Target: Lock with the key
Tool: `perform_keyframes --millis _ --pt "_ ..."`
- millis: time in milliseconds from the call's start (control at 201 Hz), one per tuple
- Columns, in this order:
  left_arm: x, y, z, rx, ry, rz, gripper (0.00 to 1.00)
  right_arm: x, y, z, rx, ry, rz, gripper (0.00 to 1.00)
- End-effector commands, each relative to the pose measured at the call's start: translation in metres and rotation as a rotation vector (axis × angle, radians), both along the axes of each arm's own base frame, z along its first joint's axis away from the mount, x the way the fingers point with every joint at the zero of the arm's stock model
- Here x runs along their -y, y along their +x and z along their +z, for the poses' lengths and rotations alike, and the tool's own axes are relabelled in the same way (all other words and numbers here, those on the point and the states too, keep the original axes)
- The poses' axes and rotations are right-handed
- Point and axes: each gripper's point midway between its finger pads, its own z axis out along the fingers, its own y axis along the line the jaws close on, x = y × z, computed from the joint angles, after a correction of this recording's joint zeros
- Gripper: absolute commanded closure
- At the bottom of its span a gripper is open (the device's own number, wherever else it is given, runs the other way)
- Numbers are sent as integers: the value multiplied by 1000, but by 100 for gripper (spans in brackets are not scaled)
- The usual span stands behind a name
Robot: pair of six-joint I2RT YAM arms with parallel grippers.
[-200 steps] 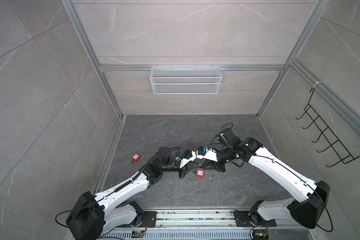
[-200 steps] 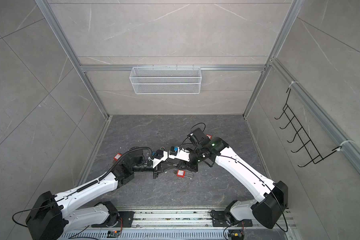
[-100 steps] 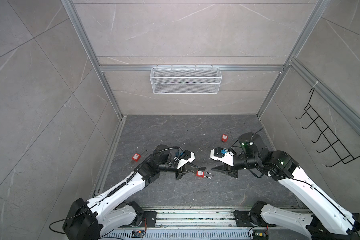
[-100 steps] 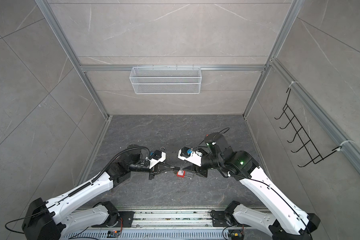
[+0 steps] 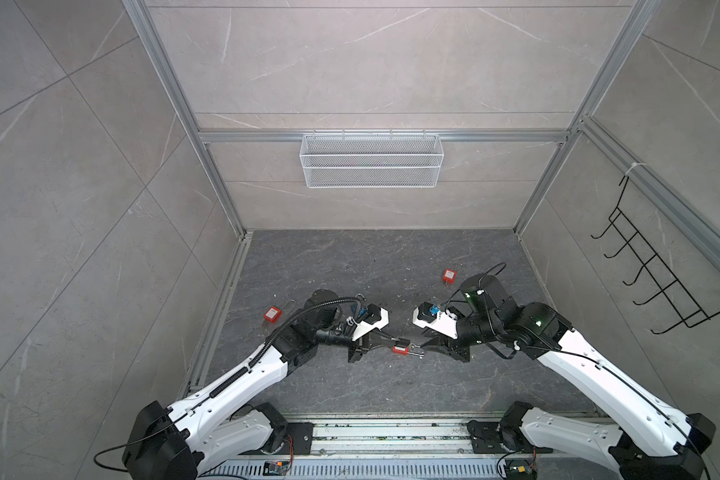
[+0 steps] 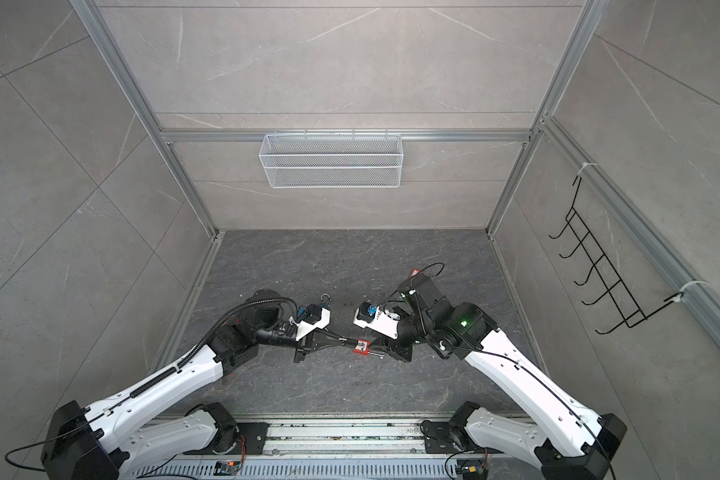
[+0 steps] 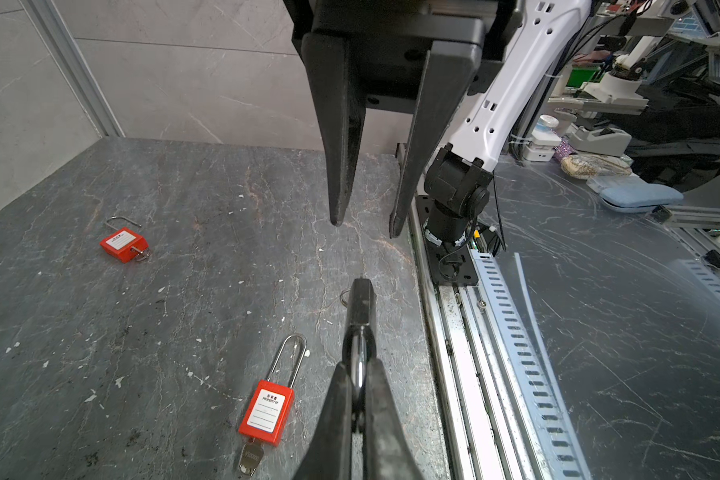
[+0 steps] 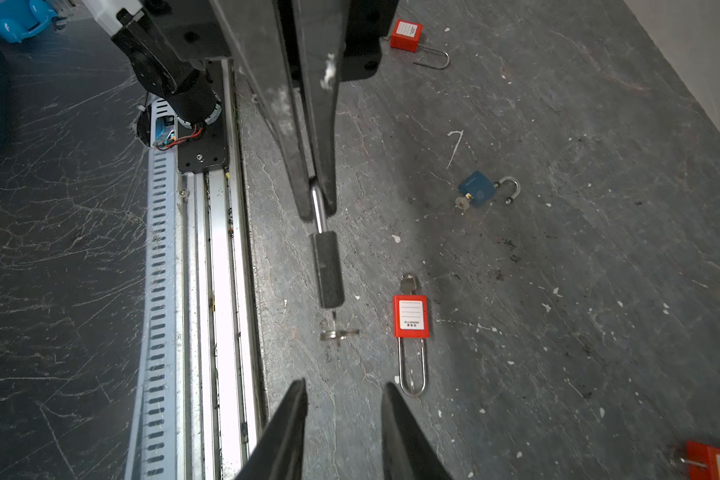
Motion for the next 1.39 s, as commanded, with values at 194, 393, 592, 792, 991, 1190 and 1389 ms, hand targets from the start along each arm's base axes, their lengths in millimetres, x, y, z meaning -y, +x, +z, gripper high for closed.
perform_keyframes --millis 194,393,592,792,991,1190,1389 --pt "6 2 29 72 -73 -31 100 -7 0 -13 28 -13 64 73" --pt "8 1 27 67 -71 -48 100 -10 2 -13 54 -21 93 73" --pt "10 3 31 78 -79 -57 100 -16 -4 -17 -6 -13 131 82" --pt "11 1 30 75 -80 -73 100 -18 -3 -21 -12 -18 140 85" --pt "9 -1 26 77 -58 -85 100 -20 -1 -22 -14 -22 157 90" --pt "9 -2 24 89 -26 -102 100 -19 -1 -27 -18 -48 167 90" --pt "9 -1 24 97 -12 -108 100 -15 6 -26 32 -64 141 71"
